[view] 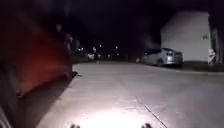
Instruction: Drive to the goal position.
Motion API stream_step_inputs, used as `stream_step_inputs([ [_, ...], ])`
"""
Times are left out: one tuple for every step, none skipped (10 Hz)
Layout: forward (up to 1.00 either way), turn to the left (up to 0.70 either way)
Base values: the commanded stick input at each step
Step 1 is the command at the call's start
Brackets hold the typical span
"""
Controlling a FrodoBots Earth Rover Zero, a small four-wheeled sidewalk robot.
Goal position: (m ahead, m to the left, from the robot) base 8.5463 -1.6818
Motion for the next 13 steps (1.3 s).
stream_step_inputs([
  [0.85, 0.00],
  [0.85, 0.00],
  [0.85, 0.00],
  [0.85, 0.00],
  [0.85, 0.00],
  [0.85, 0.00],
  [0.85, 0.00],
  [0.85, 0.00],
  [0.85, 0.00],
  [0.85, 0.00],
  [0.85, 0.00],
  [0.85, 0.00],
  [0.85, -0.05],
])
